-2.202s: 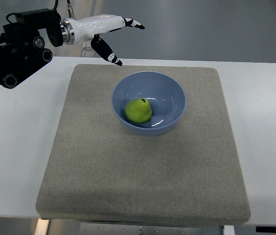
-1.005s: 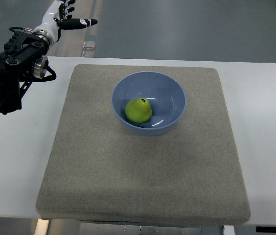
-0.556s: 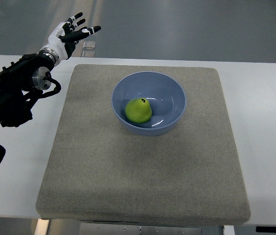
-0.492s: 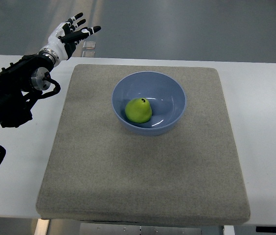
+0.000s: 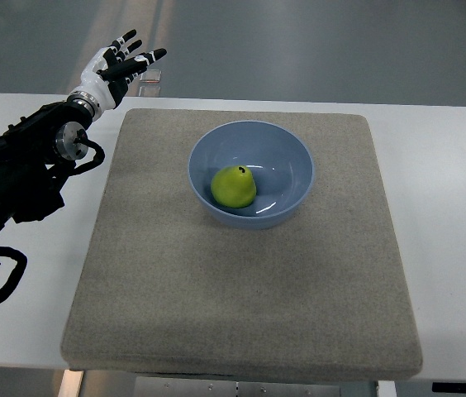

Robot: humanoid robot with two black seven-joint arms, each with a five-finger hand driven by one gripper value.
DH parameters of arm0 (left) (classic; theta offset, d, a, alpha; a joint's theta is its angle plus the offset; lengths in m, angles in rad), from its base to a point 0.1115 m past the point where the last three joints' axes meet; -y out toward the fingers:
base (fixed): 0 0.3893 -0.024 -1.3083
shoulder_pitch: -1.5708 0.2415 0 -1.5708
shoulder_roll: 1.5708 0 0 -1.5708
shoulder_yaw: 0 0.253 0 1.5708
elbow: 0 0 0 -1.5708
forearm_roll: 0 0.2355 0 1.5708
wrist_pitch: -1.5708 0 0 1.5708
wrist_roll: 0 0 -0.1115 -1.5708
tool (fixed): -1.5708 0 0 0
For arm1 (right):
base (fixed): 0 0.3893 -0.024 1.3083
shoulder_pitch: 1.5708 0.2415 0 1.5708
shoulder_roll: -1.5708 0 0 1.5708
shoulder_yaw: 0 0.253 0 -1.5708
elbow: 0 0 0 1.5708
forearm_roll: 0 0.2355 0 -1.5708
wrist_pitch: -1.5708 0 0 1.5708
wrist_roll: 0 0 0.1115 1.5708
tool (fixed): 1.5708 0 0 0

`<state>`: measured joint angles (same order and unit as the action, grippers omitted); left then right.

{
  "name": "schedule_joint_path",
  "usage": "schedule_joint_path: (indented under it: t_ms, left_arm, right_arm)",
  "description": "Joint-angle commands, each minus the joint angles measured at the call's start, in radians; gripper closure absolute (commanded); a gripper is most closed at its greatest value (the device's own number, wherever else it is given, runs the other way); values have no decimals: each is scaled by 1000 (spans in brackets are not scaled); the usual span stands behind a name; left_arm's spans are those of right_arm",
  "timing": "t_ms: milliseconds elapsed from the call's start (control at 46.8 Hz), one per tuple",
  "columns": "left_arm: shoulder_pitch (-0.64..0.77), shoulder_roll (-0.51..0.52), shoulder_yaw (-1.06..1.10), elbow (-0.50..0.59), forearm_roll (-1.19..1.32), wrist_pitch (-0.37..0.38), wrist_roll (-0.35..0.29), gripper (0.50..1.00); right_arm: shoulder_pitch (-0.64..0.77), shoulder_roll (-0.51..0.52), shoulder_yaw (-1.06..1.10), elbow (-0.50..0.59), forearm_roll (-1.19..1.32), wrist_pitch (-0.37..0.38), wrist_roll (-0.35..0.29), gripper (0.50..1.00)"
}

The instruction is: Place pear in bowl with left hand

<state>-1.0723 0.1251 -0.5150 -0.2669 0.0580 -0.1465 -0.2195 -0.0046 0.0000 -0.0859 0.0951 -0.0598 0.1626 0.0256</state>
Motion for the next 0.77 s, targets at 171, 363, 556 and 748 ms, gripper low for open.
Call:
schedule_joint_path:
  t_ms: [171,363,556,748]
  left_arm:
    - [-6,2,7,0,6,-1,-11,508]
    - [-11,21,15,0,10,-1,-15,508]
    - [-9,25,15,0,10,-1,-15,508]
    - [-9,21,15,0,10,-1,-15,508]
  right_arm:
    - [0,0,0,0,0,0,0,574]
    - [0,0,0,0,0,0,0,574]
    - [0,0,3,0,0,0,0,574]
    - [0,0,-11,0,-8,0,0,574]
